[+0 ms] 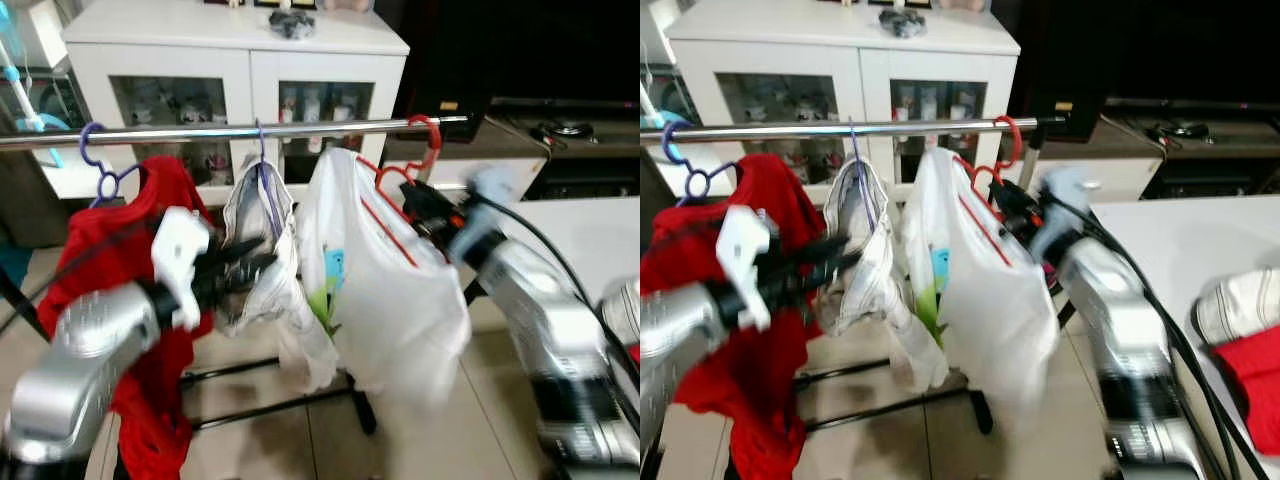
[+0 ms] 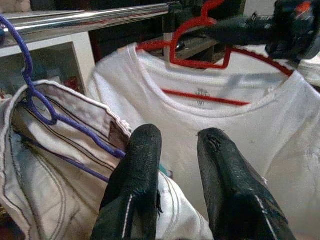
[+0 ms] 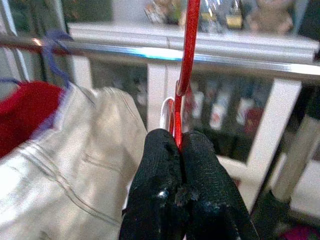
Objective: Hang hanger
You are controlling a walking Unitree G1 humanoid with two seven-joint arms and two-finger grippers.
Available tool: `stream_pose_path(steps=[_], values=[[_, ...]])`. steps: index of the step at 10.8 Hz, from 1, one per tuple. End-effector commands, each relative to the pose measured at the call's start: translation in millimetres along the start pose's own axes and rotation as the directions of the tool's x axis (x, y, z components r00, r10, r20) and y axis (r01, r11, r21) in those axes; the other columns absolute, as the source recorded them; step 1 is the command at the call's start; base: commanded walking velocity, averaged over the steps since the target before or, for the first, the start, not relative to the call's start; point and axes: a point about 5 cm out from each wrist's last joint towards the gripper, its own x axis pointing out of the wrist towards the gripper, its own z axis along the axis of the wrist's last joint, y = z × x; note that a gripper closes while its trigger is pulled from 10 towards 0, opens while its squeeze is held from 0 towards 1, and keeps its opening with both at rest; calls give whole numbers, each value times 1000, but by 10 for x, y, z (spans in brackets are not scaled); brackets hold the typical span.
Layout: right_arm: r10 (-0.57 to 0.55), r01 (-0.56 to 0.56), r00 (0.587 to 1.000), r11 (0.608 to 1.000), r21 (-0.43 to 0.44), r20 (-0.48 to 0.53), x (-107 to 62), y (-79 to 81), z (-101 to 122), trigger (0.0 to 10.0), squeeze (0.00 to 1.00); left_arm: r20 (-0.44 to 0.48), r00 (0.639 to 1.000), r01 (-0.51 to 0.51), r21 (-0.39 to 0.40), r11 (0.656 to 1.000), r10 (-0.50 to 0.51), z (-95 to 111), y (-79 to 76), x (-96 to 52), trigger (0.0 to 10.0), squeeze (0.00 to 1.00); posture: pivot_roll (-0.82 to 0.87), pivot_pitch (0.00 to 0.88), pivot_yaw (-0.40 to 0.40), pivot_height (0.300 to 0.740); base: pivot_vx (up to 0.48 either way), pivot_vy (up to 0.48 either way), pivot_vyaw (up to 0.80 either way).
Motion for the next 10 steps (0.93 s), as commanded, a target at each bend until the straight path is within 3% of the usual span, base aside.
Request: stream_pose_path(steps=[1,4,7,10], values=[[-52,51,997,999,-19,-58,117,-61,-24,10000,0,-40,999,-14,4,1000,15,-22,38,27,10000,0,1,0,-61,740,0,0,0],[-143,145,988,988,46,-52,480,-203,118,10000,0,-50,999,6,9,1000,-6,32,54,36,10000,0,23,0,-52,740,0,0,0],[-148,150,988,988,46,-44,699,-193,251,10000,0,-57,998,24,19,1000,-23,103,58,14,10000,0,68,27,-52,740,0,0,0],[-119,121,968,993,-6,-221,794,-98,61,10000,0,-77,996,35,15,999,-33,105,56,14,10000,0,71,36,-40,740,0,0,0]])
